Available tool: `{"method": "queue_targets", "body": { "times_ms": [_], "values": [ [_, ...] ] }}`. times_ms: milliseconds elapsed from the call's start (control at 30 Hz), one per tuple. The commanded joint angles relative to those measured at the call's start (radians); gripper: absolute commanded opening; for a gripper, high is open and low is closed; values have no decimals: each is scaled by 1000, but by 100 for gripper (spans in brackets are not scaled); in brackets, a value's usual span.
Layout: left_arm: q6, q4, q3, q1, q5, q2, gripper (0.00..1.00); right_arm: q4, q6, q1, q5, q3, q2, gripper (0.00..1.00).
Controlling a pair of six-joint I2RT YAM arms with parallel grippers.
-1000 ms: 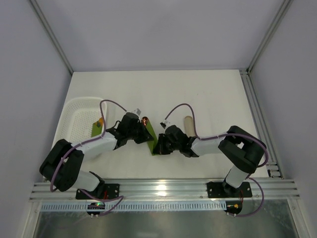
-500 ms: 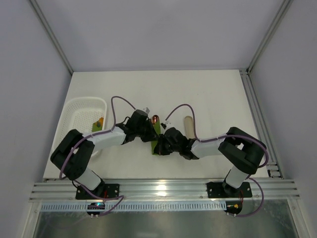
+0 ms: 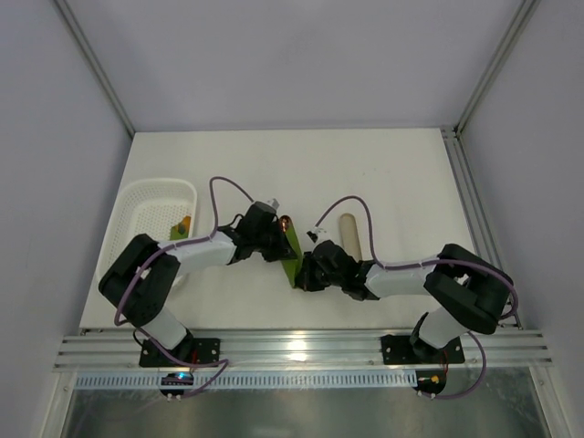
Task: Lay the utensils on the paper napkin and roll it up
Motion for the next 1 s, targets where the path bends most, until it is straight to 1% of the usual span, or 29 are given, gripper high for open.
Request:
{"method": "queue_targets", "body": {
  "times_ms": [0, 33, 67, 167, 533, 733, 967],
  "values": [
    [9, 29, 45, -19, 6, 7, 0, -66, -16, 12, 36, -33, -76, 5],
    [6, 29, 47, -22, 6, 10, 0, -72, -16, 12, 36, -44, -90, 4],
    [6, 30, 53, -25, 8, 14, 0, -78, -15, 12, 72, -50, -103, 4],
    [3, 55, 65, -39, 6, 31, 0, -95, -12, 12, 88, -65, -143, 5],
    [9, 40, 114, -60, -1, 79, 0, -133, -10, 13, 105, -91, -256, 5],
    [12, 41, 139, -65, 5, 106, 0, -219, -44, 12, 163, -62, -314, 5],
    [18, 40, 165, -71, -9, 133, 0, -195, -72, 9, 122, -47, -327, 5]
  ]
}}
